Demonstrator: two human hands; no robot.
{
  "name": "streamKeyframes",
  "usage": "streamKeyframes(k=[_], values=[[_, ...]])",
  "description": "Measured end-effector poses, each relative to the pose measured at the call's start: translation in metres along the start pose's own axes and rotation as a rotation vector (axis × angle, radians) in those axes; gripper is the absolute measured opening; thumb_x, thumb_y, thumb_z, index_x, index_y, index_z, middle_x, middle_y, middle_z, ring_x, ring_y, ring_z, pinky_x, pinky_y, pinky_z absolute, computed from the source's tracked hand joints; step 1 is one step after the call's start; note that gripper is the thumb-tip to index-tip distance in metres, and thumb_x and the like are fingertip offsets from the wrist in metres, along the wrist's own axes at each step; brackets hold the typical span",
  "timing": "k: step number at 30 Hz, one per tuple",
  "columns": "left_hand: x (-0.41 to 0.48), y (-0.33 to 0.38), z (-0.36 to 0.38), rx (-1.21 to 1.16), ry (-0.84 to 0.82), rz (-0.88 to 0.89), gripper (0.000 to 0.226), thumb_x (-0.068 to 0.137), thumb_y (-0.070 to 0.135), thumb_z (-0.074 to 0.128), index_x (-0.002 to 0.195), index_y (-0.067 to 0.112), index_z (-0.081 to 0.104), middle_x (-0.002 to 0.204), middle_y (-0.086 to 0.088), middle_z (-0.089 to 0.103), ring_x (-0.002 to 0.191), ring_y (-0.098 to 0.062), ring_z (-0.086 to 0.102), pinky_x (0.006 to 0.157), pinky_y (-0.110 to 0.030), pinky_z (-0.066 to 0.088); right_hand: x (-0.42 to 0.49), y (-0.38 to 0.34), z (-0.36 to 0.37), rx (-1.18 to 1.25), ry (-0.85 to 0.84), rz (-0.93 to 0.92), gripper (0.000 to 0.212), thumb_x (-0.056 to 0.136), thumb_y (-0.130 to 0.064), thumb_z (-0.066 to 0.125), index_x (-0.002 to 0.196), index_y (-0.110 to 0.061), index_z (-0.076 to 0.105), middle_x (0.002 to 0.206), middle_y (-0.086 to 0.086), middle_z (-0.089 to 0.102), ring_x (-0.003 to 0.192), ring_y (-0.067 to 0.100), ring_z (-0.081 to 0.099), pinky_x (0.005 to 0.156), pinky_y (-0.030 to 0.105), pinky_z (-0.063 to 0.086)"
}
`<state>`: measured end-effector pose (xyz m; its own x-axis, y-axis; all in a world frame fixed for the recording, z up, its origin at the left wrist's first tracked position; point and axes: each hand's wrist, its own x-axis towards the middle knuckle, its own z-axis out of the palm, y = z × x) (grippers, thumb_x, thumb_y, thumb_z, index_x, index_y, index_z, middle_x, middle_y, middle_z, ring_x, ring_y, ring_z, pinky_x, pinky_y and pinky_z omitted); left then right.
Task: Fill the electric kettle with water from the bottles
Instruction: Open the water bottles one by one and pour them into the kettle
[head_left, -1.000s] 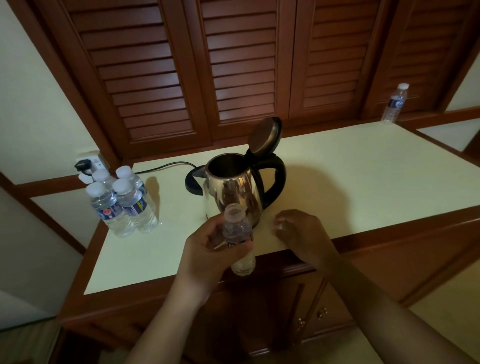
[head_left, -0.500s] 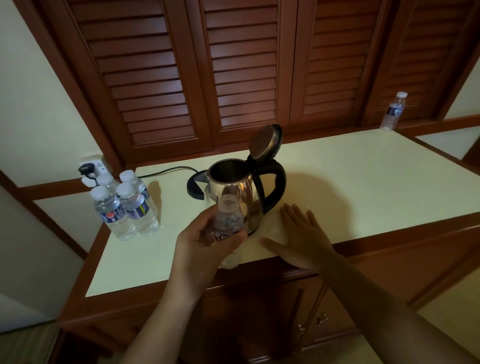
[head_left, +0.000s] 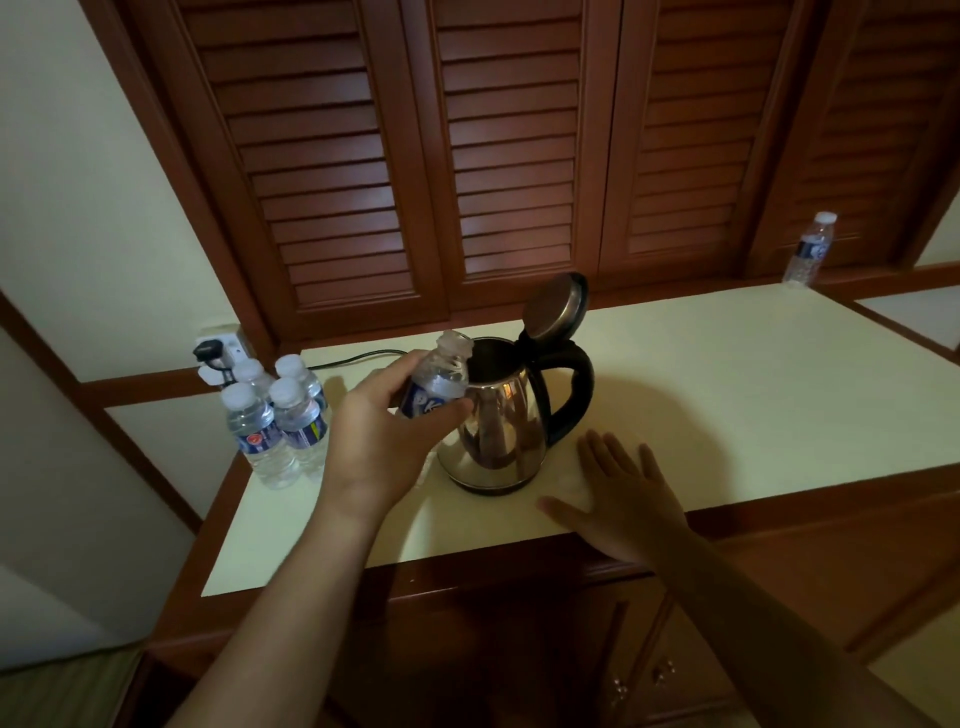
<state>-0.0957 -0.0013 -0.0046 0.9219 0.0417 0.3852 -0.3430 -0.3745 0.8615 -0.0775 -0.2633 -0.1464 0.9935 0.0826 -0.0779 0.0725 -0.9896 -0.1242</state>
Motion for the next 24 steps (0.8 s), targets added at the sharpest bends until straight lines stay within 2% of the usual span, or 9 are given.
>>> streamKeyframes(k=[3, 6, 9, 12, 15, 19, 24], values=[[0.014, 0.001, -0.005, 0.141, -0.032, -0.013, 0.035, 0.08, 0.022, 0.088, 0.106, 0.04, 0.075, 0.097, 0.01, 0.078, 0.089, -0.009, 0.072, 0.08, -0.038, 0.061, -0.001, 0.0, 0.0, -0.007, 0.006, -0.006, 0.114, 0.076, -0.096, 0.004, 0.16, -0.021, -0.012, 0.169, -0.002, -0.018, 0.154, 0.016, -0.019, 0.124, 0.052, -0.009], [0.027, 0.003, -0.007, 0.294, -0.052, -0.027, 0.032, 0.076, 0.023, 0.088, 0.103, 0.036, 0.076, 0.09, 0.009, 0.077, 0.083, -0.013, 0.071, 0.078, -0.043, 0.06, -0.001, -0.001, 0.0, -0.007, 0.011, 0.0, 0.114, 0.075, -0.097, 0.003, 0.16, -0.022, -0.012, 0.169, -0.002, -0.018, 0.154, 0.016, -0.019, 0.124, 0.053, -0.009], [0.038, 0.004, -0.005, 0.429, -0.066, -0.052, 0.034, 0.074, 0.024, 0.087, 0.105, 0.035, 0.076, 0.089, 0.005, 0.076, 0.086, -0.022, 0.069, 0.079, -0.042, 0.059, -0.001, -0.001, 0.0, -0.01, 0.01, 0.004, 0.114, 0.076, -0.097, 0.003, 0.16, -0.022, -0.012, 0.168, -0.002, -0.019, 0.154, 0.017, -0.019, 0.124, 0.053, -0.01], [0.046, 0.001, -0.003, 0.549, -0.07, -0.038, 0.035, 0.073, 0.03, 0.084, 0.106, 0.037, 0.074, 0.088, 0.006, 0.073, 0.086, -0.024, 0.067, 0.074, -0.039, 0.057, -0.001, -0.001, 0.0, -0.01, 0.014, 0.003, 0.114, 0.076, -0.097, 0.003, 0.16, -0.022, -0.013, 0.168, -0.002, -0.018, 0.154, 0.017, -0.019, 0.124, 0.053, -0.01], [0.054, 0.0, -0.002, 0.657, -0.069, -0.006, 0.039, 0.07, 0.035, 0.079, 0.108, 0.038, 0.072, 0.093, 0.001, 0.069, 0.088, -0.029, 0.067, 0.072, -0.041, 0.058, -0.001, -0.001, 0.0, -0.008, 0.011, 0.004, 0.115, 0.075, -0.097, 0.002, 0.16, -0.022, -0.012, 0.169, -0.002, -0.018, 0.154, 0.016, -0.019, 0.124, 0.053, -0.01], [0.059, 0.002, -0.002, 0.836, -0.066, 0.06, 0.045, 0.077, 0.039, 0.08, 0.12, 0.039, 0.067, 0.097, 0.003, 0.053, 0.103, -0.032, 0.06, 0.088, -0.055, 0.052, -0.002, 0.0, 0.0, -0.017, 0.021, -0.005, 0.114, 0.076, -0.097, 0.002, 0.161, -0.021, -0.012, 0.169, -0.001, -0.017, 0.155, 0.017, -0.018, 0.124, 0.053, -0.009], [0.063, 0.008, -0.001, 1.004, -0.044, 0.107, 0.038, 0.086, 0.039, 0.073, 0.123, 0.042, 0.064, 0.119, 0.003, 0.061, 0.116, -0.027, 0.055, 0.092, -0.05, 0.036, -0.003, 0.0, 0.0, -0.019, 0.038, -0.018, 0.112, 0.078, -0.095, 0.003, 0.161, -0.02, -0.01, 0.169, -0.001, -0.015, 0.155, 0.017, -0.016, 0.125, 0.052, -0.008]])
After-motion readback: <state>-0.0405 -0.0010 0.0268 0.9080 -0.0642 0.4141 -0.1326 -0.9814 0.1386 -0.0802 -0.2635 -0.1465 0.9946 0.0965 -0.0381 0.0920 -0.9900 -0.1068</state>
